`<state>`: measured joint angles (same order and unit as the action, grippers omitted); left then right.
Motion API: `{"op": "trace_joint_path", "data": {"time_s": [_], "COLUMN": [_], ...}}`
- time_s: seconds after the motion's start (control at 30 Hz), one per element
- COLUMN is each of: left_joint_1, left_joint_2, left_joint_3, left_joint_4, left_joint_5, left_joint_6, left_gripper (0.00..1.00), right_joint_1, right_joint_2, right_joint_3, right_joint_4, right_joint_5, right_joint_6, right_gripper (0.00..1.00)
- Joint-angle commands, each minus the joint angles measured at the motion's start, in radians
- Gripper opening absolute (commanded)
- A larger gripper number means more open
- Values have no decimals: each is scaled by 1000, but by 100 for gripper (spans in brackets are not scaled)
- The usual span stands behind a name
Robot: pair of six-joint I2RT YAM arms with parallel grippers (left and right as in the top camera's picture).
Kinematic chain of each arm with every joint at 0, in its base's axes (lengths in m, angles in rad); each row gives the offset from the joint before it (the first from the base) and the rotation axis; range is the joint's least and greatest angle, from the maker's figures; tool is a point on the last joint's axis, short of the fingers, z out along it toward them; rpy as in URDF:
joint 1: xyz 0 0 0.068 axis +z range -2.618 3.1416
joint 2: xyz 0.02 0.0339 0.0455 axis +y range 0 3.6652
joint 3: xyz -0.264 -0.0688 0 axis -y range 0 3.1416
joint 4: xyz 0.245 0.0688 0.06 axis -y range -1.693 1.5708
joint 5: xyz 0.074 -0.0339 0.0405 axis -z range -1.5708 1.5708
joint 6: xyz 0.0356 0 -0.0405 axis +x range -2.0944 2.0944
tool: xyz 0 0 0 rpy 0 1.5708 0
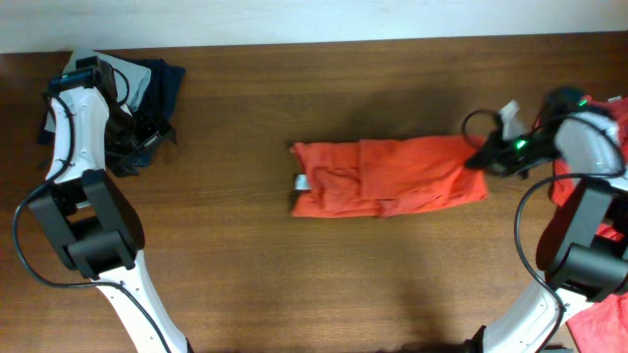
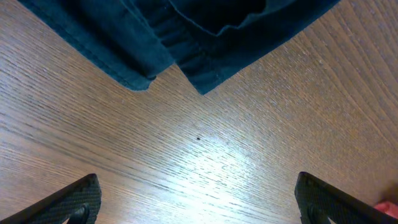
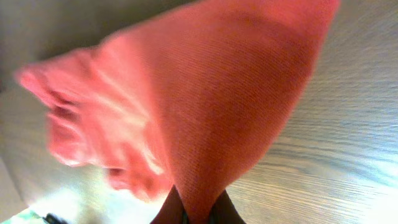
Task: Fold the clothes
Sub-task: 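Fold the grasped end leftward onto the shirt with the right gripper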
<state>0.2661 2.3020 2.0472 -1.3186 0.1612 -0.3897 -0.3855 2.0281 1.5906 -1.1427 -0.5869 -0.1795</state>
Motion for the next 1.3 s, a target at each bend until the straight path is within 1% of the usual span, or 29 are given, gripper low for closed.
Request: {"op": "trace_joint_path", "data": {"time_s": [0.0, 0.13, 0.23, 0.5, 0.57, 0.67, 0.8, 0.93, 1.03, 1.27], "left_joint_1": [2, 2, 2, 2, 2, 2, 2, 2, 2, 2], "left_joint_2": [-6, -6, -6, -6, -6, -6, -6, -6, -6, -6], "left_joint_3": [13, 13, 13, 13, 13, 13, 13, 13, 13, 13], "left_joint_4": [2, 2, 2, 2, 2, 2, 2, 2, 2, 2], "left_joint_5": [0, 0, 0, 0, 0, 0, 0, 0, 0, 0], "left_joint_6": [-6, -6, -6, -6, -6, -6, -6, -6, -6, -6], "left_gripper": [99, 99, 99, 99, 99, 99, 99, 99, 99, 99], "right_joint_1": [-2, 56, 133, 433, 517, 635, 729, 784, 810, 872], "right_joint_2": [-8, -9, -9, -8, -7, -7, -5, -4, 3, 13], "right_joint_3": [160, 299, 354, 357, 350, 331, 277, 180, 118, 53], "right_joint_4": [-77, -179, -216, -208, -188, -177, -152, -50, 9, 20], "right_joint_5": [-3, -3, 5, 165, 219, 348, 470, 467, 462, 460], "right_joint_6": [-27, -27, -26, -22, -22, -22, -23, -21, 15, -1], "right_gripper": [4, 4, 4, 4, 4, 4, 4, 4, 4, 4]}}
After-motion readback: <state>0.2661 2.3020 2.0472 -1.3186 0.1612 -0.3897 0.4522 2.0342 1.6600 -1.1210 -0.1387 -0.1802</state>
